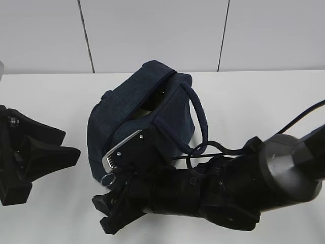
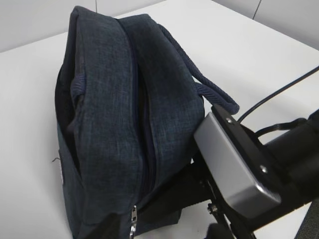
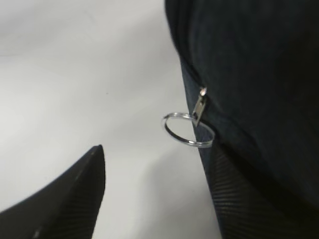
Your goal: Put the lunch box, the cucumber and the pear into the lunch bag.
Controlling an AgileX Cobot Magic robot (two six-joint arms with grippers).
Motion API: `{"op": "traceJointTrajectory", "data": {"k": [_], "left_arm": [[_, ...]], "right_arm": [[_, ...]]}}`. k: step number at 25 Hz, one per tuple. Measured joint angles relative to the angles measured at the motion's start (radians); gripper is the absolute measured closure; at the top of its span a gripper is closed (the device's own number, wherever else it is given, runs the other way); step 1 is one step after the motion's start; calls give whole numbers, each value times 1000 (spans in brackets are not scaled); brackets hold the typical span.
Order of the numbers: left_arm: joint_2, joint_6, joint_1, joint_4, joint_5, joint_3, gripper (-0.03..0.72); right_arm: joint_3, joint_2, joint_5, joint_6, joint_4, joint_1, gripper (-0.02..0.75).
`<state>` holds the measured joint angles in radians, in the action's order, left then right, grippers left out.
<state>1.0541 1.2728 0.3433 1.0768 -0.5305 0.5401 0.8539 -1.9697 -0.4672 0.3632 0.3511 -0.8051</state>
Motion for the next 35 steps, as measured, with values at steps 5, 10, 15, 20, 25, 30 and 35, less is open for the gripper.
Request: {"op": "traceJointTrajectory", "data": {"k": [5,10,15,20,25,30,35], "left_arm": [[0,0,0,-1,4,0,362],[0,0,0,-1,37,0,362],[1,0,0,-1,39,0,362],[1,0,0,-1,38,0,362],[1,0,0,-1,34,0,363],[1,0,0,7,31,0,365],[1,0,0,22,31,0,367]], "right_arm": [[2,-11,-26,4,2,-10,220],[2,-13,-28,5,-18,-28,220],[2,-13,-29,-2,-106,-31,220],[2,-13,23,-8,-128,-31,221],[2,-6,53,-9,-128,-34,221],[2,29,110,-24,-129,-34,221],[2,32,40,-76,-167,-34,221]]}}
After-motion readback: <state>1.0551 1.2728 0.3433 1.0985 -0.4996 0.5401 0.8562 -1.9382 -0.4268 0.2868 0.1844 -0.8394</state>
